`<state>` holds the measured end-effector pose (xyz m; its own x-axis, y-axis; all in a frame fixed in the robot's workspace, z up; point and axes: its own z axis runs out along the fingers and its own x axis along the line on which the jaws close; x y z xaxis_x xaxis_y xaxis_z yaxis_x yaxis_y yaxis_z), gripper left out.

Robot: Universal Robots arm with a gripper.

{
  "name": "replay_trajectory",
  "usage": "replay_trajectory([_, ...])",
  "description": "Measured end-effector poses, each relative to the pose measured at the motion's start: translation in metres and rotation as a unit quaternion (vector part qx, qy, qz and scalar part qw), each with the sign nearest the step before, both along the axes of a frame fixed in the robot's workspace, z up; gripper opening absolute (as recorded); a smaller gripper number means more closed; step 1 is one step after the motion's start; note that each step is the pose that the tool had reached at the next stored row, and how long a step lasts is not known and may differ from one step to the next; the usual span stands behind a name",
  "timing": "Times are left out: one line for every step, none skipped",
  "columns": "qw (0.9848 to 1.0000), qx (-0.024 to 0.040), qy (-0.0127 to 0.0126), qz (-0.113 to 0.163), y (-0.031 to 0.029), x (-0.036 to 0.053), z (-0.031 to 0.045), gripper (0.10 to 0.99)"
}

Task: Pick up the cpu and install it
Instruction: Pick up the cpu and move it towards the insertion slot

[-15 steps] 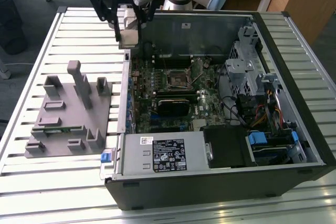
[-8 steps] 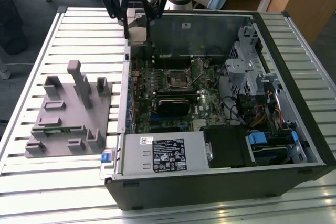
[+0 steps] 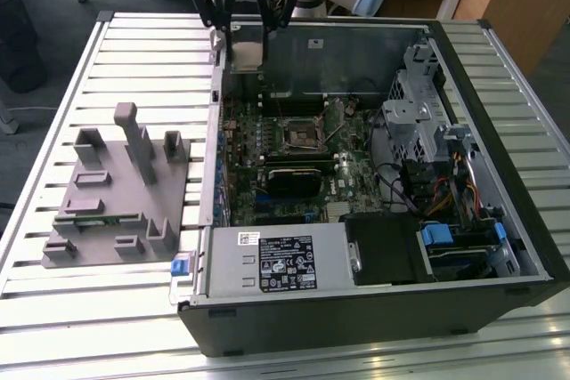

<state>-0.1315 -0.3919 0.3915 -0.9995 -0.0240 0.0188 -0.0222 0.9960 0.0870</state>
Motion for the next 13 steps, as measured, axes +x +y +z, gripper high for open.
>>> replay_trajectory([1.0,0.0,0.0,0.0,0.0006,0.0034,-0.0002,0.525])
replay_trajectory([1.0,0.0,0.0,0.0,0.0012,0.0066,-0.0004,0.525])
replay_trajectory([1.0,0.0,0.0,-0.001,0.0019,0.0099,-0.0006,0.525])
replay_trajectory([1.0,0.0,0.0,-0.001,0.0026,0.0131,-0.0008,0.525])
replay_trajectory([1.0,0.0,0.0,-0.001,0.0032,0.0163,-0.001,0.525])
replay_trajectory([1.0,0.0,0.0,-0.001,0.0039,0.0195,-0.0011,0.525])
replay_trajectory([1.0,0.0,0.0,-0.001,0.0046,0.0226,-0.0013,0.525])
replay_trajectory([1.0,0.0,0.0,-0.001,0.0053,0.0256,-0.0014,0.525])
replay_trajectory([1.0,0.0,0.0,-0.002,0.0061,0.0289,-0.0015,0.525])
replay_trajectory([1.0,0.0,0.0,-0.002,0.0067,0.0324,-0.0016,0.525])
replay_trajectory([1.0,0.0,0.0,-0.002,0.0074,0.0356,-0.0017,0.525])
replay_trajectory([1.0,-0.0001,0.0,-0.002,0.008,0.0389,-0.0018,0.525])
replay_trajectory([1.0,0.0,0.0,-0.002,0.0087,0.0422,-0.0019,0.525])
